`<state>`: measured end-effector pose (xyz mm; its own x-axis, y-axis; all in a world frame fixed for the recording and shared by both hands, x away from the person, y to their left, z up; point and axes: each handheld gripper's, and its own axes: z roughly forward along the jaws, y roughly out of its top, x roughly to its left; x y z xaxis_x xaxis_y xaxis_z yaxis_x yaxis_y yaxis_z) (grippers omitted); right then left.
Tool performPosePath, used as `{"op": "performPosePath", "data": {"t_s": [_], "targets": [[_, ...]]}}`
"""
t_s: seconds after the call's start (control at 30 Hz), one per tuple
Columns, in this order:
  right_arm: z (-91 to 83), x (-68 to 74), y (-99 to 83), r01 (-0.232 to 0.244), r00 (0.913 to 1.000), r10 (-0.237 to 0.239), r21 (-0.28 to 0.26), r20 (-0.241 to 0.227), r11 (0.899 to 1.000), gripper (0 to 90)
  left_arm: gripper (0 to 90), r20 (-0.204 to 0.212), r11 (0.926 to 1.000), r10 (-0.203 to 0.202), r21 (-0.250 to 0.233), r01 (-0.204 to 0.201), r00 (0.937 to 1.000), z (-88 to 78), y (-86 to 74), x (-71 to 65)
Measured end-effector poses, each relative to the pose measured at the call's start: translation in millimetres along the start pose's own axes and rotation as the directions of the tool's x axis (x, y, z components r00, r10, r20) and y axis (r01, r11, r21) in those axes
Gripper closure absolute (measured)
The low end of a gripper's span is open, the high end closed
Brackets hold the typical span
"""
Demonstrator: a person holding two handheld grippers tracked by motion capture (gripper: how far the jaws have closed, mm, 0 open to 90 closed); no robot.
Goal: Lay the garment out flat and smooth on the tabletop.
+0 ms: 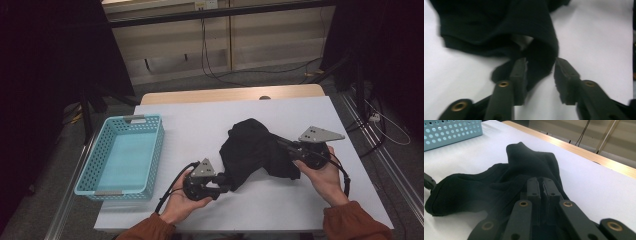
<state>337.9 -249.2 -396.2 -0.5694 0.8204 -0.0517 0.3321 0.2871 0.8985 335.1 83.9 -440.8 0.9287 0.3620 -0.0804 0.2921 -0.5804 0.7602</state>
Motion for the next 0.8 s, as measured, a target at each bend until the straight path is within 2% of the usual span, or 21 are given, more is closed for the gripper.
{"op": "performPosePath", "data": {"t_s": [0.03,0.1,0.13,0.27,0.37,0.4,0.43,0.5,0.57,0.63,0.73,0.8], "targets": [[0.3,0.1,-0.1,-0.002,1.0,0.002,0.001,0.0,1.0,86.2,56.5,0.006,1.0,0.002,-0.001,-0.002,1.0,3.7,0.4,-2.4],[1.1,0.4,-0.2,0.001,1.0,-0.001,0.002,-0.003,1.0,86.2,53.7,0.007,0.9994,0.022,0.026,-0.022,0.9997,8.8,2.4,-4.3],[1.5,0.8,-0.1,0.001,1.0,-0.001,0.001,-0.003,1.0,86.2,54.0,0.009,0.9986,0.038,0.037,-0.038,0.9992,11.8,3.4,-4.9],[3.2,1.9,0.4,0.005,1.0,-0.005,0.002,-0.006,1.0,86.2,56.3,0.002,0.9958,0.058,0.072,-0.058,0.9983,23.4,4.3,-8.7],[3.8,2.3,0.5,0.005,1.0,-0.005,0.004,-0.007,1.0,86.2,65.5,-0.003,0.994,0.075,0.08,-0.074,0.9972,26.9,4.3,-9.4],[4.1,2.2,0.5,0.007,0.9999,-0.007,0.003,-0.009,1.0,86.2,73.5,-0.011,0.994,0.072,0.084,-0.071,0.9973,26.5,4.8,-8.9],[4.3,2.3,0.5,0.006,0.9999,-0.006,0.003,-0.011,1.0,86.2,83.4,0.003,0.9945,0.059,0.087,-0.059,0.9982,25.8,4.8,-7.7],[4.6,2.4,0.8,0.005,0.9999,-0.005,0.002,-0.012,1.0,86.2,88.6,0.03,0.9958,0.045,0.079,-0.047,0.9986,22.5,5.7,-6.8],[4.6,2.6,1.4,0.005,0.9999,-0.005,0.0,-0.012,1.0,86.2,88.9,0.081,0.9998,-0.011,0.016,0.009,0.9966,14.6,9.3,-4.4],[4.6,2.6,2.5,0.01,0.9999,-0.01,0.0,-0.01,1.0,86.2,88.9,0.11,0.9975,-0.048,-0.046,0.054,0.9927,2.5,14.7,0.5],[4.7,0.4,5.8,0.008,1.0,-0.008,-0.008,-0.004,1.0,86.2,88.9,0.094,0.9873,-0.081,-0.129,0.093,0.9923,-13.9,21.9,9.3],[5.2,-0.7,7.9,0.007,1.0,-0.007,-0.014,-0.001,1.0,86.2,88.9,0.1,0.9791,-0.101,-0.167,0.117,0.9899,-21.8,26.1,15.5]]}}
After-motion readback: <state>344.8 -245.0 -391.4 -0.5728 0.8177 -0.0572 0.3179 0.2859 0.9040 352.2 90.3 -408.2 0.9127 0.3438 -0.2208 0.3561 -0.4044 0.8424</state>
